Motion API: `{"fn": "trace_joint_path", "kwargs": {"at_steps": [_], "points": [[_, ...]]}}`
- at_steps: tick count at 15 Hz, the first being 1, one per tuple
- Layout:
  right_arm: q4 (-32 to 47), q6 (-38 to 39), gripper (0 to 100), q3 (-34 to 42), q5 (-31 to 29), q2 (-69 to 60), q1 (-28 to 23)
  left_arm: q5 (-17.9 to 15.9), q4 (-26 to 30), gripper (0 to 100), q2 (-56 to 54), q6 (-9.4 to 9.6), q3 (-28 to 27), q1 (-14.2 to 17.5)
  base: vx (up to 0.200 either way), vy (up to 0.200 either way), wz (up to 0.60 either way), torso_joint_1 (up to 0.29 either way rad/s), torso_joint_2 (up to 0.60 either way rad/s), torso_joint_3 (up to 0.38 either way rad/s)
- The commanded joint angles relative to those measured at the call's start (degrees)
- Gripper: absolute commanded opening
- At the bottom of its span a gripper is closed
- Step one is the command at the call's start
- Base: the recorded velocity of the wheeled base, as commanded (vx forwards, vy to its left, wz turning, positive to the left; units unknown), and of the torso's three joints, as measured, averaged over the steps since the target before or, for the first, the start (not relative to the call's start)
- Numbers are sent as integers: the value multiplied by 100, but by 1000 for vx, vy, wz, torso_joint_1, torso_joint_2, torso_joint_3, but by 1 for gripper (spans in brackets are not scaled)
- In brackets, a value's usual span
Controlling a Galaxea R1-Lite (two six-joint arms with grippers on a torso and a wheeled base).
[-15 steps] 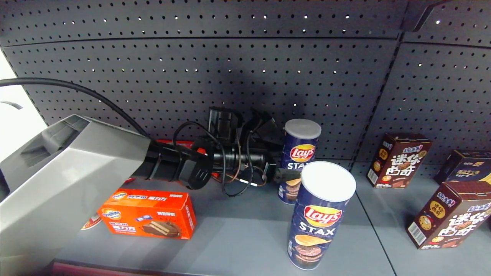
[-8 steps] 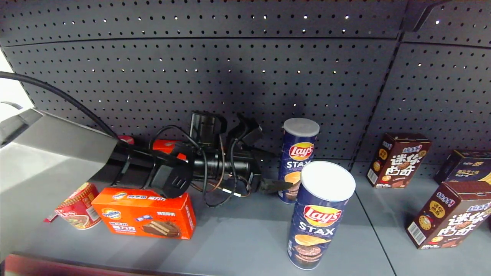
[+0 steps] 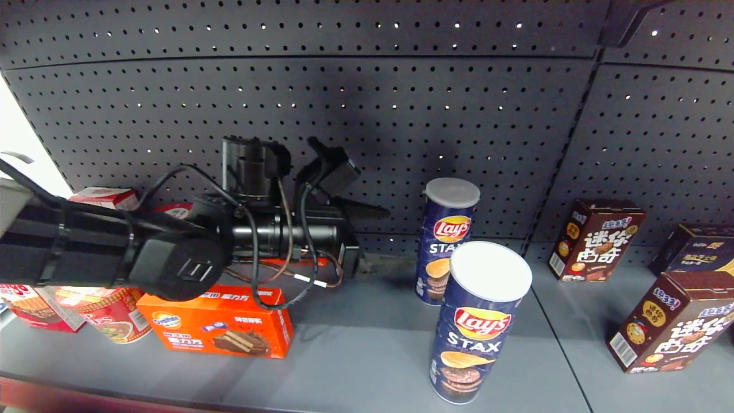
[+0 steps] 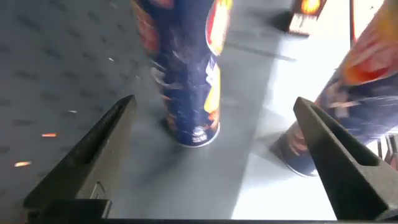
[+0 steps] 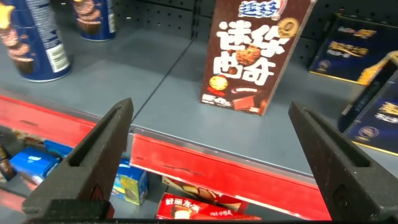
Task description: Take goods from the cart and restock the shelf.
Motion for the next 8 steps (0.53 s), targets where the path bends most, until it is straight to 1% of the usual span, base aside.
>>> {"fn": "trace_joint_path", "kwargs": {"at_steps": [1, 2, 3, 5, 6, 8], "points": [[1, -6, 100, -9, 40, 2, 2, 24, 35, 100, -898, -47, 432, 224, 0, 0, 0, 0, 0, 0], [10, -6, 100, 0, 93, 2, 2, 59, 35, 100, -1162, -47, 670, 277, 0, 0, 0, 0, 0, 0], [19, -50, 100, -9, 181, 2, 2, 183, 35, 100, -1637, -56, 1065, 365, 0, 0, 0, 0, 0, 0], [27, -59, 100, -9, 233, 2, 2, 376, 281, 100, -2164, -56, 1311, 461, 0, 0, 0, 0, 0, 0], [36, -41, 100, -17, 242, 2, 2, 534, 325, 100, -2357, -47, 1382, 514, 0, 0, 0, 0, 0, 0], [36, -41, 100, -17, 251, 2, 2, 1167, 289, 100, -2639, -20, 1531, 488, 0, 0, 0, 0, 0, 0]]}}
